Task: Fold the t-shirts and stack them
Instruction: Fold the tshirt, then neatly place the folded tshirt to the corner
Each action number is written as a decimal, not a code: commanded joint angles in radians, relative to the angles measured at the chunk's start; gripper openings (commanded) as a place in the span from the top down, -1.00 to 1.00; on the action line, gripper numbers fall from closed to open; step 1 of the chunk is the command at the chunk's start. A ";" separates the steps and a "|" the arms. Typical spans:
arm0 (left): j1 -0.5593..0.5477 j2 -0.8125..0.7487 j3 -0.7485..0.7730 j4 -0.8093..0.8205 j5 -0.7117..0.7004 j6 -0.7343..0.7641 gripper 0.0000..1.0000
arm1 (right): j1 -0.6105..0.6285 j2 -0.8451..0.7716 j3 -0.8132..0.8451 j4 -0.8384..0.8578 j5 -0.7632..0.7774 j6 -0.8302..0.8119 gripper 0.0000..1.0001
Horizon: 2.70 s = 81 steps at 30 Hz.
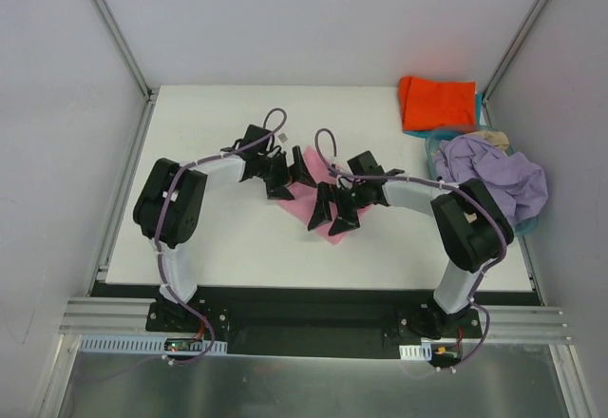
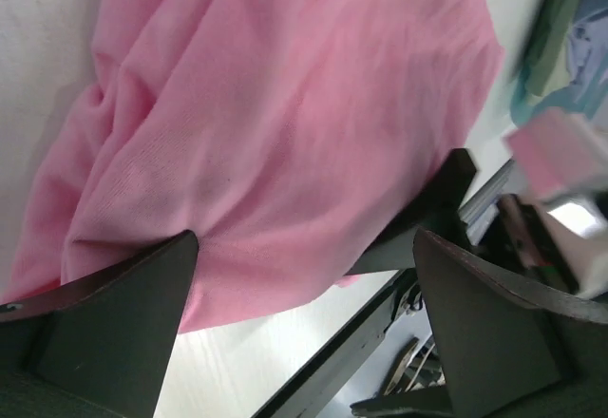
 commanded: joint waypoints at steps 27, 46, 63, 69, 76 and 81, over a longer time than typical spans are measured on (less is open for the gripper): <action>0.027 -0.739 -0.352 -0.228 -0.404 0.020 -0.99 | -0.155 -0.607 0.090 -0.344 0.516 -0.322 -0.93; 0.132 -0.807 -0.425 -0.316 -0.498 0.056 -0.99 | -0.049 0.135 0.366 -0.396 0.637 -0.333 -0.83; 0.144 -0.765 -0.411 -0.317 -0.545 0.021 -0.98 | 0.063 0.257 0.322 -0.299 0.578 -0.267 0.38; 0.146 -0.772 -0.431 -0.323 -0.586 0.001 -0.99 | 0.061 0.221 0.394 -0.259 0.724 -0.387 0.98; 0.150 -0.767 -0.415 -0.351 -0.623 -0.008 -0.99 | 0.034 0.214 0.552 -0.235 1.062 -0.555 0.98; 0.152 -0.775 -0.389 -0.380 -0.663 -0.013 -0.99 | -0.035 0.257 0.687 -0.216 1.126 -0.626 0.98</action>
